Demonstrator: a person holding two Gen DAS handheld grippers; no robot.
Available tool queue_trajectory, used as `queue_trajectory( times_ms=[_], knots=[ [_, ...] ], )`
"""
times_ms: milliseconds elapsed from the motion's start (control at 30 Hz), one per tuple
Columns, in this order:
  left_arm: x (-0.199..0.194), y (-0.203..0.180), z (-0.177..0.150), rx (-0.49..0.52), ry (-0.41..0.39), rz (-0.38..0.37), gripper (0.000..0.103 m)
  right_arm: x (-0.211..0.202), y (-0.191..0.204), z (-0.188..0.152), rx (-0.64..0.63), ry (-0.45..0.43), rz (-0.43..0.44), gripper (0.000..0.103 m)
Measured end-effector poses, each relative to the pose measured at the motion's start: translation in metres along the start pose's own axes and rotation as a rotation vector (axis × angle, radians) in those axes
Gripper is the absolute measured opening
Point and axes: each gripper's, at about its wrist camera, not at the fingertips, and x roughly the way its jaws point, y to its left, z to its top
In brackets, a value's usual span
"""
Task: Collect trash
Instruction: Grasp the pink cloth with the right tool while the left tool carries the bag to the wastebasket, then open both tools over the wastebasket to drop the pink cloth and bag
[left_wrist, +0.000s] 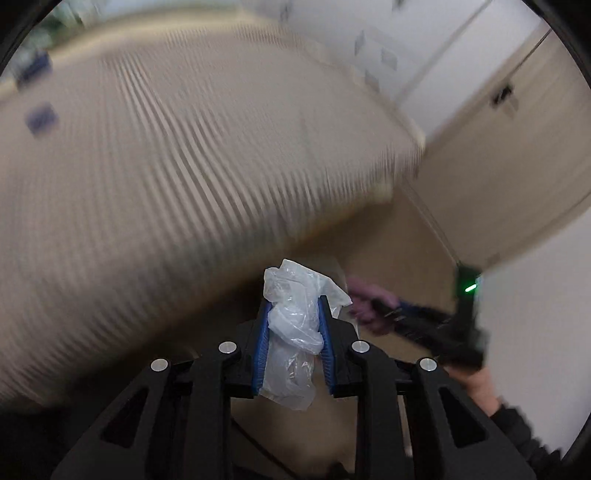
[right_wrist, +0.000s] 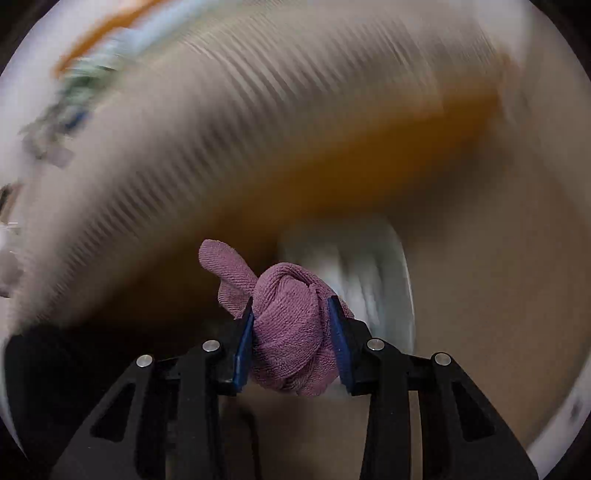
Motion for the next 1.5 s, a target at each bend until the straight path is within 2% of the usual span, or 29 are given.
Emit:
queue_trajectory(
  times_ms=[67, 200, 367, 433, 567, 600, 633, 667, 700, 767, 800, 833, 867, 900, 967, 1067, 1133, 1167, 1200, 1233, 1267, 1333, 1400, 1500],
  knots=[
    [0.039, -0.017, -0.017, 0.025, 0.082, -0.003, 0.022, 0.03, -0.026, -0.041, 0.092, 0.073, -0.002, 0.037],
    [0.082, -0.041, -0.036, 0.059, 0.179, 0.003, 0.022, 0.056, -0.053, -0.08, 0.173, 0.129, -0.012, 0.037],
    [0.104, -0.042, -0.034, 0.073, 0.223, 0.03, 0.022, 0.069, -0.067, -0.065, 0.178, 0.106, -0.013, 0.038],
    [0.111, -0.043, -0.029, 0.072, 0.232, 0.039, 0.022, 0.079, -0.063, -0.049, 0.156, 0.1, -0.025, 0.04],
    [0.125, -0.036, -0.022, 0.072, 0.249, 0.053, 0.022, 0.118, -0.059, -0.029, 0.091, 0.085, -0.083, 0.043],
    [0.131, -0.038, -0.019, 0.08, 0.254, 0.053, 0.022, 0.134, -0.057, -0.027, 0.058, 0.097, -0.109, 0.045],
    [0.133, -0.041, -0.016, 0.088, 0.254, 0.05, 0.022, 0.146, -0.059, -0.029, 0.039, 0.121, -0.132, 0.051],
    [0.137, -0.044, -0.014, 0.1, 0.254, 0.041, 0.022, 0.166, -0.06, -0.032, 0.015, 0.18, -0.156, 0.053],
    [0.144, -0.047, -0.012, 0.118, 0.272, 0.021, 0.022, 0.185, -0.062, -0.037, 0.0, 0.252, -0.162, 0.054],
    [0.16, -0.052, -0.007, 0.131, 0.348, -0.032, 0.023, 0.199, -0.069, -0.048, 0.006, 0.317, -0.154, 0.054],
    [0.166, -0.054, -0.003, 0.125, 0.348, -0.046, 0.023, 0.195, -0.072, -0.052, 0.019, 0.287, -0.157, 0.054],
    [0.171, -0.054, 0.003, 0.118, 0.304, -0.033, 0.023, 0.188, -0.075, -0.052, 0.029, 0.254, -0.157, 0.059],
    [0.179, -0.056, 0.008, 0.121, 0.303, -0.029, 0.023, 0.175, -0.08, -0.054, 0.054, 0.206, -0.146, 0.063],
    [0.198, -0.058, 0.015, 0.108, 0.347, -0.044, 0.023, 0.161, -0.086, -0.055, 0.089, 0.165, -0.129, 0.069],
    [0.229, -0.061, 0.023, 0.077, 0.404, -0.063, 0.023, 0.14, -0.098, -0.056, 0.147, 0.118, -0.106, 0.069],
    [0.277, -0.07, 0.029, 0.087, 0.463, -0.021, 0.023, 0.112, -0.114, -0.06, 0.191, 0.084, -0.113, 0.069],
    [0.308, -0.073, 0.032, 0.08, 0.487, 0.004, 0.026, 0.097, -0.12, -0.061, 0.198, 0.067, -0.13, 0.069],
    [0.322, -0.072, 0.035, 0.043, 0.473, 0.013, 0.036, 0.09, -0.124, -0.063, 0.208, 0.057, -0.132, 0.069],
    [0.332, -0.071, 0.038, 0.002, 0.46, 0.034, 0.062, 0.084, -0.127, -0.064, 0.217, 0.048, -0.129, 0.069],
    [0.337, -0.069, 0.037, -0.03, 0.461, 0.057, 0.076, 0.08, -0.125, -0.063, 0.223, 0.047, -0.136, 0.069],
    [0.342, -0.068, 0.037, -0.049, 0.473, 0.063, 0.085, 0.078, -0.126, -0.063, 0.228, 0.046, -0.144, 0.069],
    [0.351, -0.071, 0.036, -0.026, 0.52, 0.027, 0.085, 0.074, -0.124, -0.062, 0.233, 0.042, -0.14, 0.069],
    [0.346, -0.074, 0.035, 0.018, 0.504, 0.037, 0.085, 0.077, -0.121, -0.058, 0.231, 0.038, -0.14, 0.069],
    [0.334, -0.067, 0.034, 0.02, 0.489, 0.024, 0.086, 0.081, -0.117, -0.051, 0.227, 0.053, -0.147, 0.069]
  ],
)
